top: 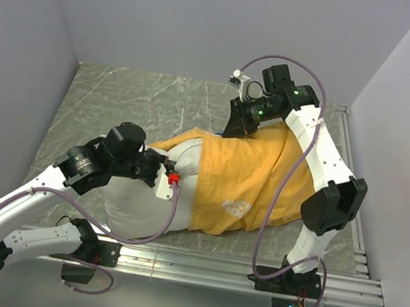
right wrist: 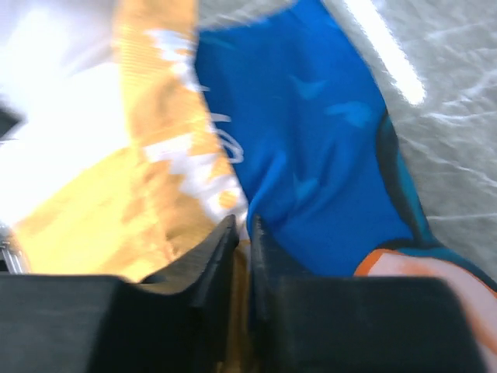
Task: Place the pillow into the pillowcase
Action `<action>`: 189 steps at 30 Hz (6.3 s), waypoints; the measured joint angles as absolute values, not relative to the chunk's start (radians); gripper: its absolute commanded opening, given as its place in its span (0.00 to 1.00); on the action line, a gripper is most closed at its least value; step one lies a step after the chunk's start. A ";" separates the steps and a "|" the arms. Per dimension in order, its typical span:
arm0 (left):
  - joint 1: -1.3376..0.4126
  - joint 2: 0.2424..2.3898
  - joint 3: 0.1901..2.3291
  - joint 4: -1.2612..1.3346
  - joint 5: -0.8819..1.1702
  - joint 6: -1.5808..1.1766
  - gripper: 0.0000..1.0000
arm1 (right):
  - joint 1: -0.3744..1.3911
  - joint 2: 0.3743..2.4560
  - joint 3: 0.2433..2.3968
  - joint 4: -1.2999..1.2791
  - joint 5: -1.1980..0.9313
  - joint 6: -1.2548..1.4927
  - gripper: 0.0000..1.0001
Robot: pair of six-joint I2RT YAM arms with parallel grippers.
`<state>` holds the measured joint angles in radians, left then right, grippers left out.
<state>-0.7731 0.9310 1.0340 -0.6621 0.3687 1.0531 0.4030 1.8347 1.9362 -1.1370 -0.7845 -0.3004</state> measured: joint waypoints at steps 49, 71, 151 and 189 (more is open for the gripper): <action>-0.839 0.894 0.930 -0.468 0.350 1.010 0.00 | 0.570 1.542 1.668 -0.610 -0.559 0.117 0.82; -0.841 0.936 0.931 -0.455 0.350 1.034 0.00 | 0.589 1.623 1.765 -0.915 -0.629 -0.171 0.00; -0.850 1.462 1.420 -0.739 0.031 -0.020 0.00 | -0.092 1.199 1.252 -0.886 -0.454 -0.049 0.80; -0.331 1.576 1.623 -0.836 0.942 -0.065 0.00 | 0.557 1.406 1.489 -0.647 -0.253 -0.671 0.00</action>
<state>-0.3305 1.5757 1.6230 -0.8356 0.9421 -0.0650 0.5571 1.4059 1.4895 -0.6472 -0.2531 -0.6712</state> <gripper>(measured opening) 0.064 0.010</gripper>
